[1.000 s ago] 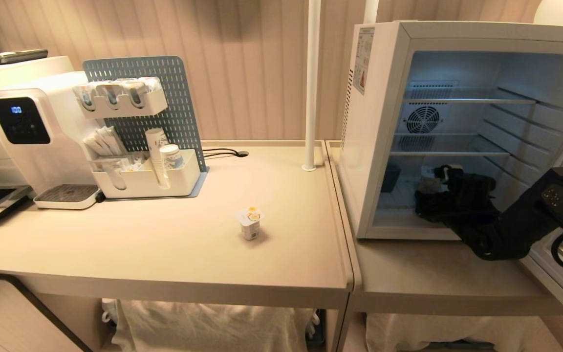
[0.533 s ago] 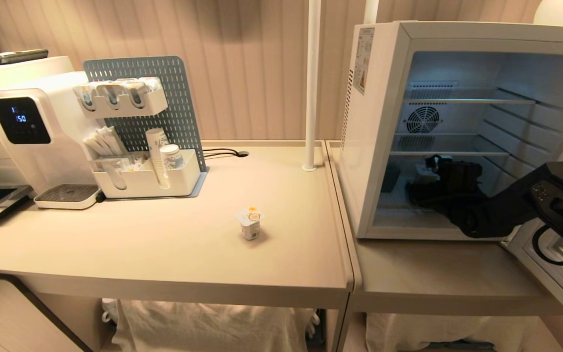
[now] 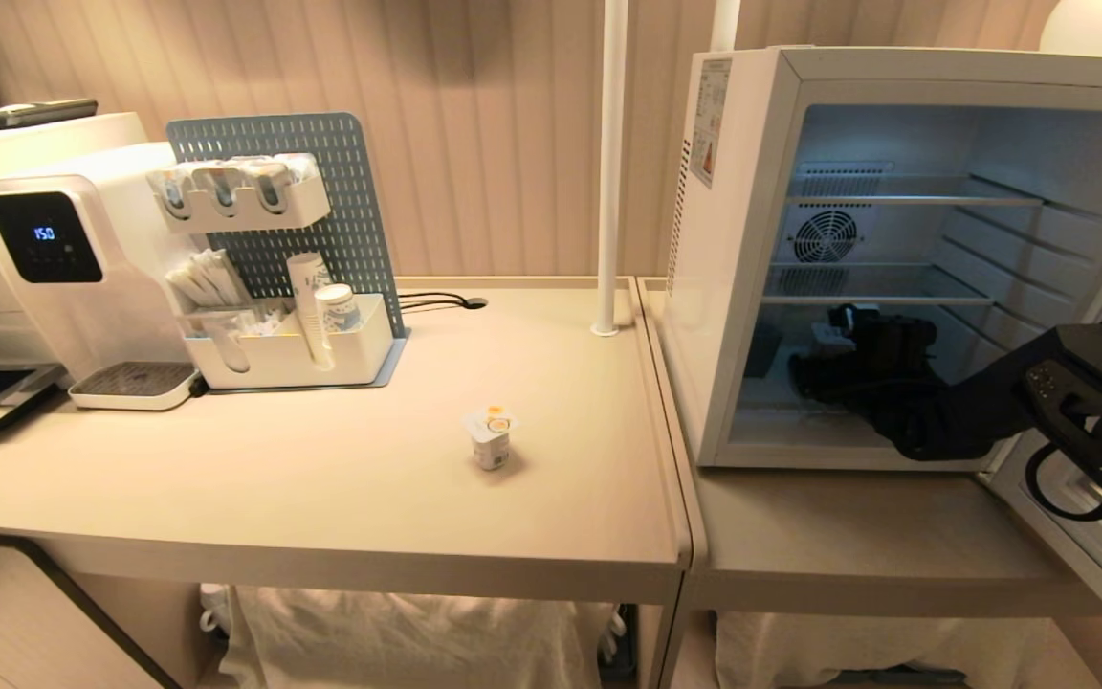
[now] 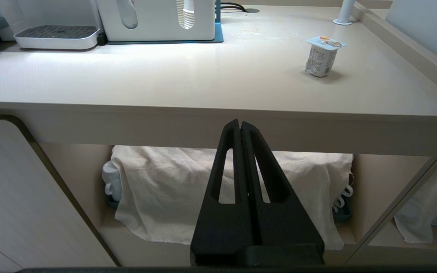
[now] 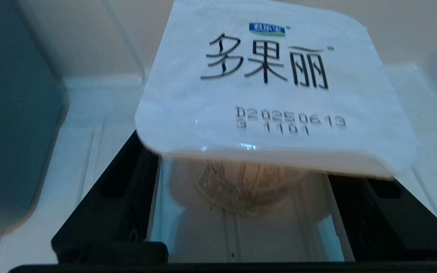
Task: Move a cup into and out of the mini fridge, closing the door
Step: Take the yoghurt out of the freezer
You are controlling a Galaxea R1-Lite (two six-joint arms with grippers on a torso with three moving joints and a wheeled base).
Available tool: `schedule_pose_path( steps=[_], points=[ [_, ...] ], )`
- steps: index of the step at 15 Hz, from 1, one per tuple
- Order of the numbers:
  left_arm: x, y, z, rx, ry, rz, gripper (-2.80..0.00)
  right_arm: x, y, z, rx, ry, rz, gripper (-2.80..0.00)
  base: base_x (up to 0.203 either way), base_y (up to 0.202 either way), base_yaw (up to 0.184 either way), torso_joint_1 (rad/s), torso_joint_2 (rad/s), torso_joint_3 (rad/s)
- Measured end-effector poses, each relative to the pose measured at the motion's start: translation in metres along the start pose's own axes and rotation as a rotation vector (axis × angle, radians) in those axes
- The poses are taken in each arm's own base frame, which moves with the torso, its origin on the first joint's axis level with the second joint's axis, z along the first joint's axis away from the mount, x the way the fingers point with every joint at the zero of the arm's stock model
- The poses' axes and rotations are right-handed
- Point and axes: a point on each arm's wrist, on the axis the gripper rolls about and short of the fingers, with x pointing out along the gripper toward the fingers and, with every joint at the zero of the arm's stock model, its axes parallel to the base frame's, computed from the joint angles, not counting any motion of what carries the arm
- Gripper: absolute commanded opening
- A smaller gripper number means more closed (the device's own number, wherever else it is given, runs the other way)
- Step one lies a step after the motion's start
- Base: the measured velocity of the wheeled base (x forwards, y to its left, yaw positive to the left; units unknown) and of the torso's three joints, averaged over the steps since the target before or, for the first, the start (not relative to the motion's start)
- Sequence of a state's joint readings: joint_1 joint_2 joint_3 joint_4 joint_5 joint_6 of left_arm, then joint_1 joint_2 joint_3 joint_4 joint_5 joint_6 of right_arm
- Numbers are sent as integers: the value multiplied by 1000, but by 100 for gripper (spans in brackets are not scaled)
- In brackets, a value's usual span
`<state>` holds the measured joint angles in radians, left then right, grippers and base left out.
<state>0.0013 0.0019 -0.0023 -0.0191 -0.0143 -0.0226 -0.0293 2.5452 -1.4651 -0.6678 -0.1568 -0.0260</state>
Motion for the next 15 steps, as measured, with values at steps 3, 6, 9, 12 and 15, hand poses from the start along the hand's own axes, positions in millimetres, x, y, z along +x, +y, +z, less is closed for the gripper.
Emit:
schedule_pose_path(
  steps=[3, 6, 9, 12, 15],
  points=[
    [0, 0, 0, 0, 0, 1, -280, 4, -1, -1, 1, 4, -9, -280, 0, 0, 0, 0, 0, 0],
    [0, 0, 0, 0, 0, 1, -280, -2, -4, -5, 6, 20, -19, -280, 0, 0, 0, 0, 0, 0],
    [0, 0, 0, 0, 0, 0, -280, -17, -9, -12, -10, 57, -7, -280, 0, 0, 0, 0, 0, 0],
    [0, 0, 0, 0, 0, 1, -280, -32, -12, -19, -23, 28, -3, -280, 0, 0, 0, 0, 0, 0],
    [0, 0, 0, 0, 0, 0, -280, -38, -14, -22, -23, 27, -3, -280, 0, 0, 0, 0, 0, 0]
  ],
)
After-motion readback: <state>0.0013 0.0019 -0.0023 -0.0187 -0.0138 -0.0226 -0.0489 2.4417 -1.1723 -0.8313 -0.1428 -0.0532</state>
